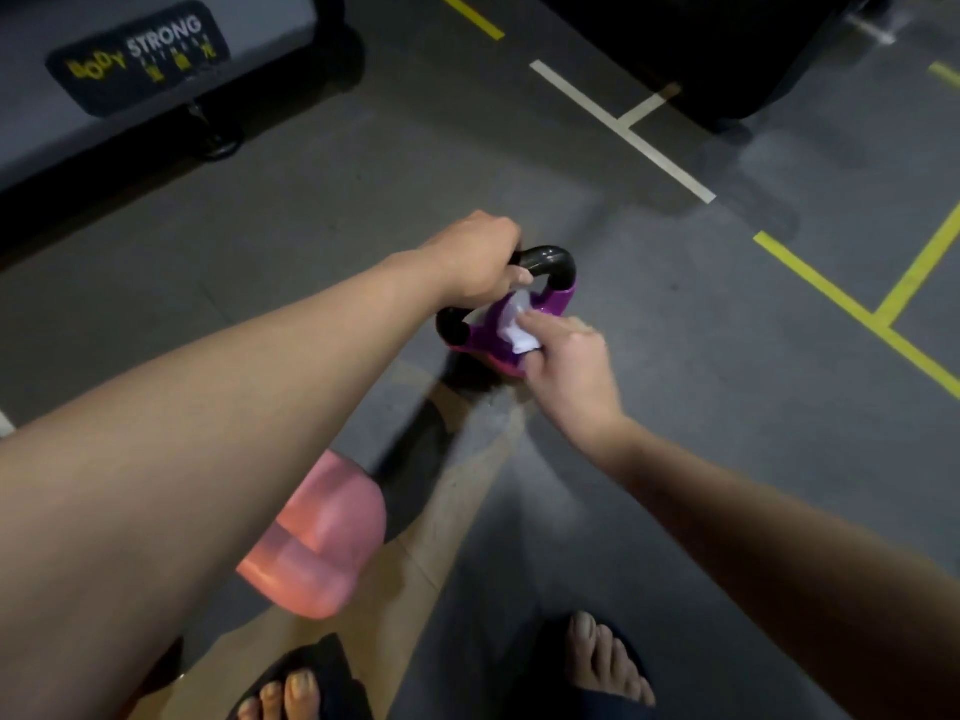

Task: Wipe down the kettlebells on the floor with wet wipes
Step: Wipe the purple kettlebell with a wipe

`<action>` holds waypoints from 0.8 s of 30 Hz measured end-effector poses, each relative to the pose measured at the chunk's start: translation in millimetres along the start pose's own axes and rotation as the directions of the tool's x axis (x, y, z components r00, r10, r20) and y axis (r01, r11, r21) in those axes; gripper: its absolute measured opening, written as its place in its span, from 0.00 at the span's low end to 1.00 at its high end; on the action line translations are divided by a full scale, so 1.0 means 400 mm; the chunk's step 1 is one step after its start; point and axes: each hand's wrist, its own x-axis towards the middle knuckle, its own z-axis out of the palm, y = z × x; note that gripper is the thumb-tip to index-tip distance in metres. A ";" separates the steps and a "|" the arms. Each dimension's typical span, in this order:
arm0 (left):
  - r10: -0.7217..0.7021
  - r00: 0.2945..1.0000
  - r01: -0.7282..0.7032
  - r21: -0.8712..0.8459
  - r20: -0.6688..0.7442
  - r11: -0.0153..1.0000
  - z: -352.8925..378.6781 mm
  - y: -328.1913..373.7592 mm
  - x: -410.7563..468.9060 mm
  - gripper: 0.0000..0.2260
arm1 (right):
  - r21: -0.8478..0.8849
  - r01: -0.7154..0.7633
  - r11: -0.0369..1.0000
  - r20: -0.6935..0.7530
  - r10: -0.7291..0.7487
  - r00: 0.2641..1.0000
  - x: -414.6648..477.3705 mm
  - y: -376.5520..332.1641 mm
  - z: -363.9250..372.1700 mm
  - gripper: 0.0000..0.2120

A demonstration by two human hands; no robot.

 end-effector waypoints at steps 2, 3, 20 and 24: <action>-0.009 1.000 0.009 -0.014 -0.008 1.000 -0.001 -0.004 0.001 0.16 | 0.088 -0.085 0.992 0.041 0.082 0.996 0.007 -0.056 0.065 0.12; -0.012 1.000 0.012 -0.022 -0.011 1.000 -0.001 -0.005 0.001 0.16 | 0.034 -0.116 0.993 0.104 0.112 0.988 0.013 -0.076 0.094 0.16; -0.090 0.996 0.087 -0.105 -0.028 0.991 0.007 -0.011 0.003 0.15 | -0.290 0.164 0.943 0.458 -0.014 0.889 0.057 -0.038 0.082 0.25; -0.135 0.990 0.131 -0.105 -0.033 0.986 0.013 0.001 0.011 0.19 | -0.312 0.142 0.939 0.485 0.029 0.874 0.056 -0.046 0.091 0.24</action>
